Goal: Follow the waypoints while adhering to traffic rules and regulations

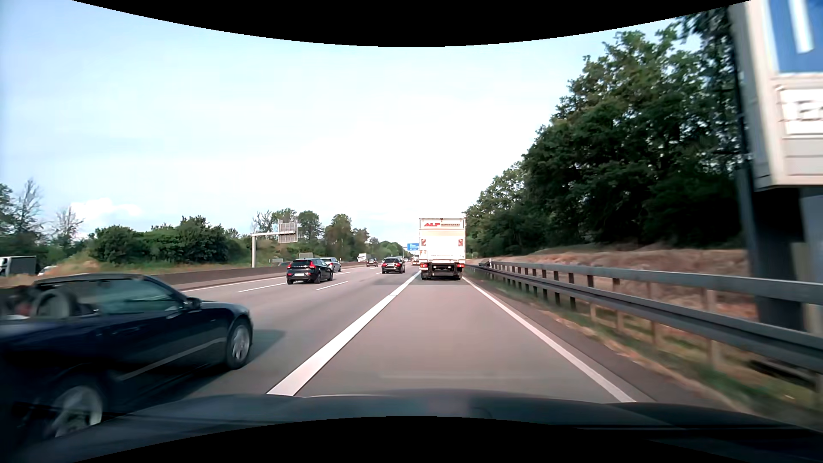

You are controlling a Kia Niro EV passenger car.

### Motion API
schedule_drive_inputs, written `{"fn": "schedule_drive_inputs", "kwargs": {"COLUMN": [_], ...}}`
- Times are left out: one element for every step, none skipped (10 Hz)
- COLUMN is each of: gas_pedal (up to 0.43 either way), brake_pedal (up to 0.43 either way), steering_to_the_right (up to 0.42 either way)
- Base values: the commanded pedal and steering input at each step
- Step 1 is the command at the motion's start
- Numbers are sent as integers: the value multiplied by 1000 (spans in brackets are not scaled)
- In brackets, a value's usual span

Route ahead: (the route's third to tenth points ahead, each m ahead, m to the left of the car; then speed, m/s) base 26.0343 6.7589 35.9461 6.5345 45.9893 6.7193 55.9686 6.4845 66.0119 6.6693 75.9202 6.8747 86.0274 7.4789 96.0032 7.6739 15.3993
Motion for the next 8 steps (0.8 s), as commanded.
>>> {"fn": "schedule_drive_inputs", "kwargs": {"gas_pedal": [79, 79, 79, 79, 79, 79, 59, 39], "brake_pedal": [0, 0, 0, 0, 0, 0, 0, 0], "steering_to_the_right": [-4, -4, -4, -4, -4, -4, -4, -4]}}
